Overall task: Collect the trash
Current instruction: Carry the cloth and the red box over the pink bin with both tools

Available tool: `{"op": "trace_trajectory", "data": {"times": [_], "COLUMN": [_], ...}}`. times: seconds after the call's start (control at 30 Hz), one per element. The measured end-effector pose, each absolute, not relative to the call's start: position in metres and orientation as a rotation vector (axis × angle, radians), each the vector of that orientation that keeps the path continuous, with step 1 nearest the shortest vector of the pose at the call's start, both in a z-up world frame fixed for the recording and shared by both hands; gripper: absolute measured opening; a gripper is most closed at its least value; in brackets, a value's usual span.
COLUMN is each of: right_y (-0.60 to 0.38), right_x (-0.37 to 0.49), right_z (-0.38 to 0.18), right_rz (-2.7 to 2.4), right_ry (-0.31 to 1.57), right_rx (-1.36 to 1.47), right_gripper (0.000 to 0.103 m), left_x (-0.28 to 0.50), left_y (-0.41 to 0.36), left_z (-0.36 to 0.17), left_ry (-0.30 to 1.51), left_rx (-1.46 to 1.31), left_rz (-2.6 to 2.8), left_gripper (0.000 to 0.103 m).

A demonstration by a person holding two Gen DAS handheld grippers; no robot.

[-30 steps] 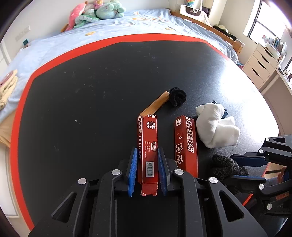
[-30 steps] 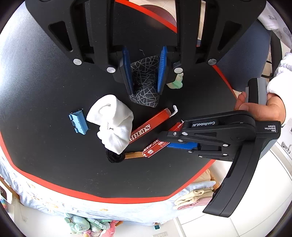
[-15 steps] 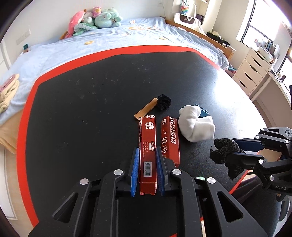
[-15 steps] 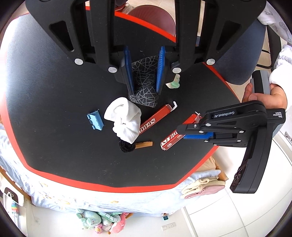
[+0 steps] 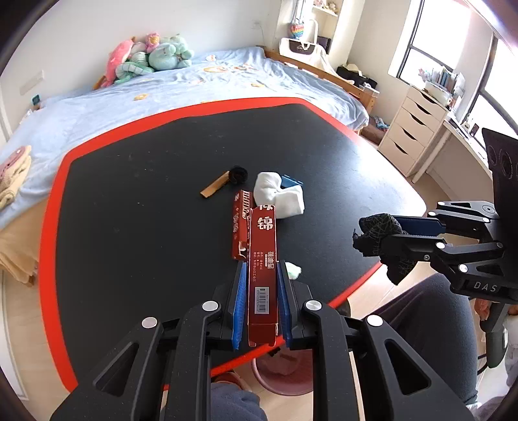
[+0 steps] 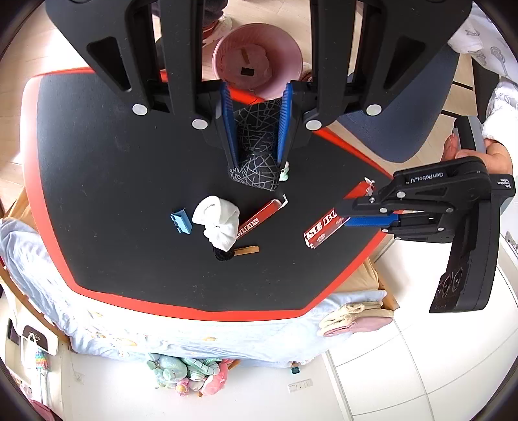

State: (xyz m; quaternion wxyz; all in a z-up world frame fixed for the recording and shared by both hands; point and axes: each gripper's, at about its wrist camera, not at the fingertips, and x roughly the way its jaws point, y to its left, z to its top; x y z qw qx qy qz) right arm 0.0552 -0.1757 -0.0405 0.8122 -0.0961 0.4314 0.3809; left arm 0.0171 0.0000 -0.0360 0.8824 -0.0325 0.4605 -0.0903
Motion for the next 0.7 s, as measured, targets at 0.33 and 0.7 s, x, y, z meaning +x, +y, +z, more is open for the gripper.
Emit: {"op": "trace_trajectory", "data": {"times": [0.33,0.7], "right_y": [-0.198,-0.214], "right_x": [0.011,-0.023], "right_z": [-0.028,-0.033], "right_rz": [0.808,0.808], "right_ry": [0.904,0.925], "right_rx": [-0.189,-0.182], "right_gripper": [0.023,0.023], "left_x": [-0.018,-0.051], "left_y": [-0.026,-0.049], "left_z": [-0.032,-0.035], "left_ry": [0.963,0.978], "left_rx": [-0.047,-0.029], "left_rz": [-0.255,-0.313], "left_gripper": [0.018,0.018]}}
